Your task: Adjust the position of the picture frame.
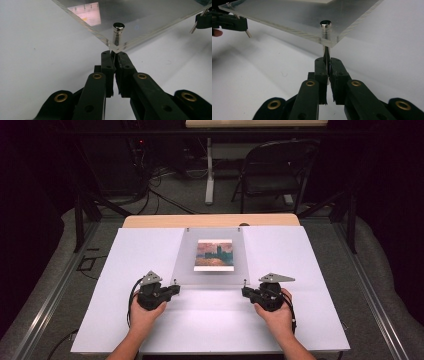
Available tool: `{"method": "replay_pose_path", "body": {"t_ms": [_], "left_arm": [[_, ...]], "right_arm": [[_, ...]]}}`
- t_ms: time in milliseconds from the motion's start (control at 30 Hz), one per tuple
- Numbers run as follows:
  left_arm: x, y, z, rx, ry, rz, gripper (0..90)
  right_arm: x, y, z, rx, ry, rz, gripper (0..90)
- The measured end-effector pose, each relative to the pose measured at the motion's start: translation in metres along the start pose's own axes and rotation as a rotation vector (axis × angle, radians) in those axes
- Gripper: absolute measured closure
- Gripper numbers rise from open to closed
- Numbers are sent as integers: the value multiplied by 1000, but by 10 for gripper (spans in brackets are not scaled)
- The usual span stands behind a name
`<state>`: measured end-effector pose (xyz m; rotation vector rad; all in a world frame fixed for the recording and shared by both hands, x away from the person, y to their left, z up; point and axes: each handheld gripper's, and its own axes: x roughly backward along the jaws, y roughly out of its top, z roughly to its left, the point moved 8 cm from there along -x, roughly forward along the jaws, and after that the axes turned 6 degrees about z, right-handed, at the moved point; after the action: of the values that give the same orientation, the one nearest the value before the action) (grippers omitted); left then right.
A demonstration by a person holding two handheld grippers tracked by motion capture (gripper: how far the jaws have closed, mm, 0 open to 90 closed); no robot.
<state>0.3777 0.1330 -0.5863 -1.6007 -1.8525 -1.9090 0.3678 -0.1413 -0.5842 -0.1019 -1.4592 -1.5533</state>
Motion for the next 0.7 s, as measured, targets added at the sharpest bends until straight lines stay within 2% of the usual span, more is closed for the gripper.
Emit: {"method": "replay_pose_path", "body": {"t_ms": [200, 367, 533, 700], "left_arm": [[-7, 4, -4, -8, -3, 9, 853], [-15, 3, -4, -12, 15, 30, 852], [-17, 0, 2, 2, 33, 37, 851], [-21, -1, 3, -7, 35, 48, 850]], "right_arm": [[1, 3, -11, -31, -13, -8, 843], [-3, 0, -20, -66, -16, 1, 837], [-10, -2, -18, -66, -7, 15, 836], [-13, -3, -20, -69, -18, 22, 835]]}}
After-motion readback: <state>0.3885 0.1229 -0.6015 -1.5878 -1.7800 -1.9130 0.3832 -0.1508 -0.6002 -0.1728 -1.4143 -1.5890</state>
